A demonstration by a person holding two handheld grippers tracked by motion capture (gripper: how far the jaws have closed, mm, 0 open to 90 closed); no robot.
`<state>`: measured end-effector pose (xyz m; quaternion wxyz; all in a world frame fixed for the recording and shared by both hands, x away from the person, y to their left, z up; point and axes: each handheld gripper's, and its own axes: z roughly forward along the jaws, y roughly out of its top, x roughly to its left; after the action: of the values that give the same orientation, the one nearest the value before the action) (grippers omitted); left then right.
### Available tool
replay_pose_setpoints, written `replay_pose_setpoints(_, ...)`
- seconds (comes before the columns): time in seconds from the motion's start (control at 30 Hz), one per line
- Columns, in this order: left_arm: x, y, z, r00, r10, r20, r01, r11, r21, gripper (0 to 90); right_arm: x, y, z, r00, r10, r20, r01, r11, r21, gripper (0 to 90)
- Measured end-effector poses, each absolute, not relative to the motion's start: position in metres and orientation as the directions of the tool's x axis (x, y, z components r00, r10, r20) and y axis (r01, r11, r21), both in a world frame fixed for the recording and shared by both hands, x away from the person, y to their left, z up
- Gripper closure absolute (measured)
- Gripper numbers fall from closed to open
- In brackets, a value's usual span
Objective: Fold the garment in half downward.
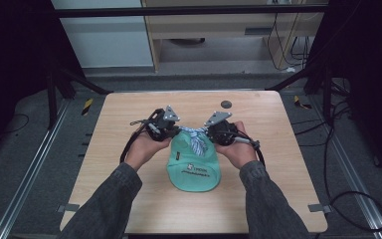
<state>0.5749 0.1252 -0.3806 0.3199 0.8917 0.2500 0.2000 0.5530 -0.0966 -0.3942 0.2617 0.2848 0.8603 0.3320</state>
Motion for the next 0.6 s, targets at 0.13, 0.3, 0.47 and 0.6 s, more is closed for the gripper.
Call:
replay_pose_setpoints(0.13, 0.586, 0.122, -0.379, 0.790, 0.585, 0.184, 0.334, -0.661, 0.672, 85.9, 0.564, -0.097, -0.392, -0.694, 0.671, -0.260, 0.327, 0.616, 0.716, 82.5)
replay_pose_setpoints(0.3, 0.598, 0.118, -0.379, 0.788, 0.590, 0.179, 0.340, -0.658, 0.671, 85.8, 0.579, -0.100, -0.394, -0.682, 0.690, -0.241, 0.355, 0.601, 0.716, 82.5)
replay_pose_setpoints(0.47, 0.587, 0.117, -0.381, 0.793, 0.568, 0.221, 0.303, -0.682, 0.666, 85.8, 0.574, -0.101, -0.396, -0.683, 0.684, -0.258, 0.340, 0.610, 0.716, 82.4)
replay_pose_setpoints(0.6, 0.576, 0.118, -0.384, 0.792, 0.557, 0.251, 0.279, -0.695, 0.663, 85.8, 0.563, -0.100, -0.400, -0.687, 0.671, -0.277, 0.322, 0.623, 0.713, 82.4)
